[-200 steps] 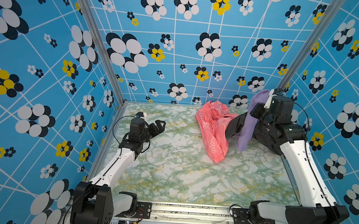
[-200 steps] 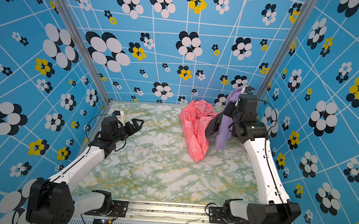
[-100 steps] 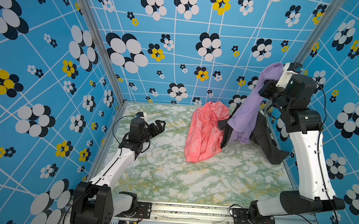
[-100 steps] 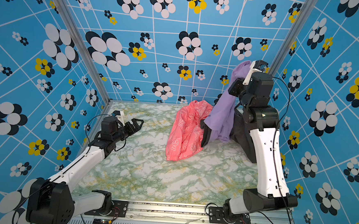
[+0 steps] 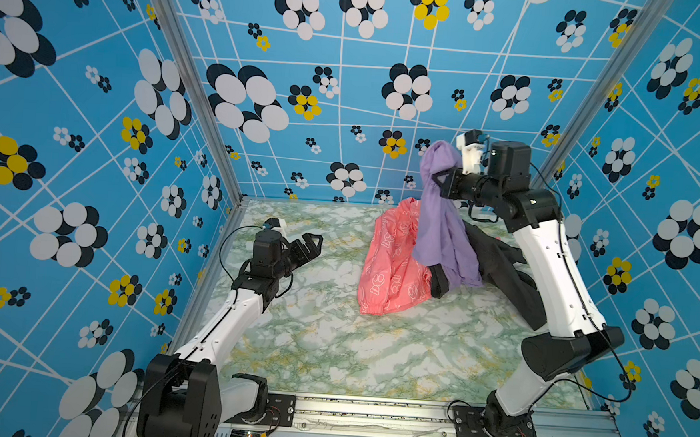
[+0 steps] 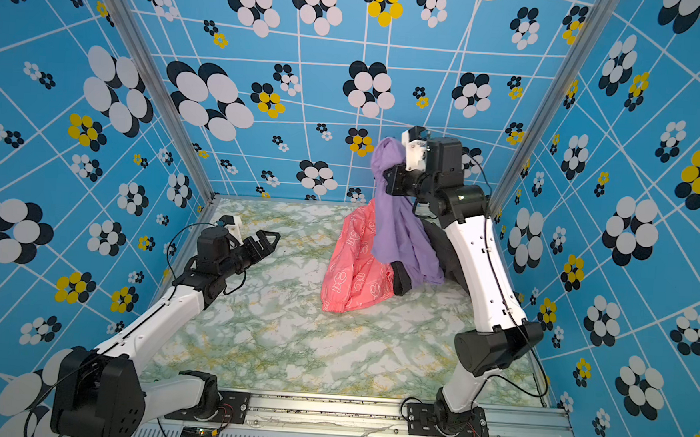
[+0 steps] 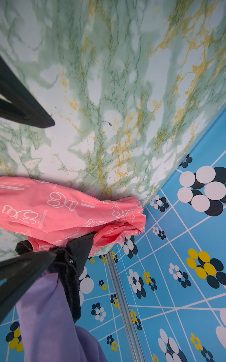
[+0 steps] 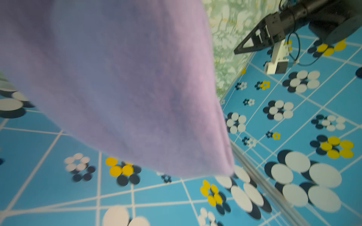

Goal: Pick out a specific cloth from the pile
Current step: 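Lower the lavender shirt onto the pile while the left arm reaches toward it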

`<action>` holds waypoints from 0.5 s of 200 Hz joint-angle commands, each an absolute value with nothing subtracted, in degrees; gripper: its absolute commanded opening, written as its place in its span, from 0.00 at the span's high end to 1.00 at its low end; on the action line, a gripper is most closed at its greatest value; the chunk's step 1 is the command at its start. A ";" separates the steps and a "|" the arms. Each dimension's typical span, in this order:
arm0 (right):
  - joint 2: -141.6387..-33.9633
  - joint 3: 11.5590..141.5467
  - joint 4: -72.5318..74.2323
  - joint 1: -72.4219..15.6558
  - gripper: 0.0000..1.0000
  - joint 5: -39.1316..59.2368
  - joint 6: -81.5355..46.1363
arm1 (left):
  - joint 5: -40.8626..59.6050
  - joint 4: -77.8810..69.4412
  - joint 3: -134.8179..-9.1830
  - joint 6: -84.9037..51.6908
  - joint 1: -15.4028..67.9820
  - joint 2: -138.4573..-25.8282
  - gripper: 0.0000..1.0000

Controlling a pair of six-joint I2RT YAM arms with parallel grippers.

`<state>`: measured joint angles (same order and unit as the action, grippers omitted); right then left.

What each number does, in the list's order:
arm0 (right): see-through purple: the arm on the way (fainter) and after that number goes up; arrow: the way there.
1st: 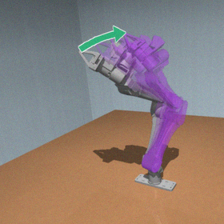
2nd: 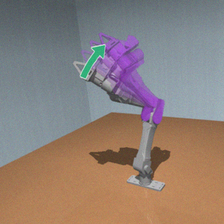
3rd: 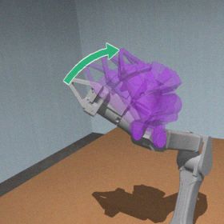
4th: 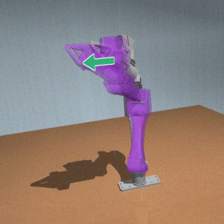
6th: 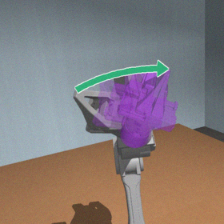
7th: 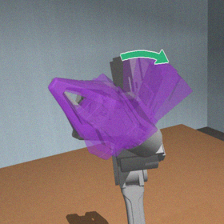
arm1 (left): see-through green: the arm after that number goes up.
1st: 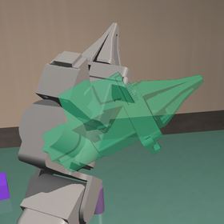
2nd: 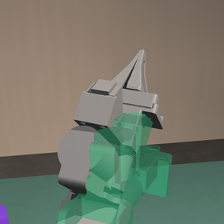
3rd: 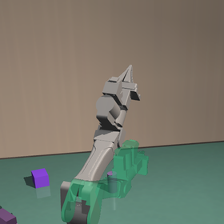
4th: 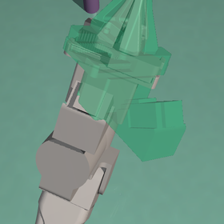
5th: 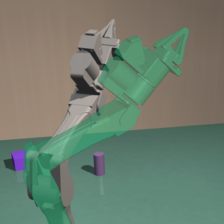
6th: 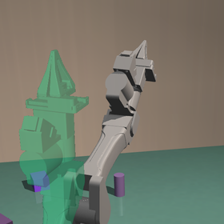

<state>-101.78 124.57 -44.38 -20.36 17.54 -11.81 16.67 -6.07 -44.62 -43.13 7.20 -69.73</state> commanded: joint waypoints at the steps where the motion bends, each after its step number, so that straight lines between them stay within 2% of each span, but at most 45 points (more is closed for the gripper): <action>1: -107.38 129.15 -59.38 -26.41 0.89 20.30 -1.69 | 17.23 -7.47 -44.56 -43.86 6.93 -70.70 0.01; 6: -108.82 130.09 -61.74 -27.57 0.81 20.26 -0.70 | 17.14 -7.47 -44.62 -43.94 6.94 -70.73 0.01; 16: -111.79 132.40 -65.52 -29.14 0.57 20.83 0.21 | 17.05 -7.62 -44.58 -44.15 6.92 -70.84 0.01; 24: -113.80 134.62 -68.04 -29.72 0.41 21.71 0.22 | 17.07 -7.69 -44.56 -44.17 6.88 -70.92 0.01; 32: -115.35 137.10 -69.69 -29.79 0.31 22.13 -0.07 | 16.97 -7.65 -44.64 -44.30 6.93 -70.93 0.01; 56: -114.37 138.11 -68.14 -29.80 0.09 18.58 -0.04 | 16.77 -7.79 -44.39 -44.60 6.94 -70.88 0.01; 65: -113.34 137.45 -67.07 -29.72 0.05 16.61 0.22 | 16.63 -7.82 -44.30 -44.71 6.95 -70.76 0.01; 100: -108.85 131.85 -63.77 -28.09 0.05 13.10 -1.93 | 17.76 -9.27 -44.20 -44.92 7.01 -71.01 0.01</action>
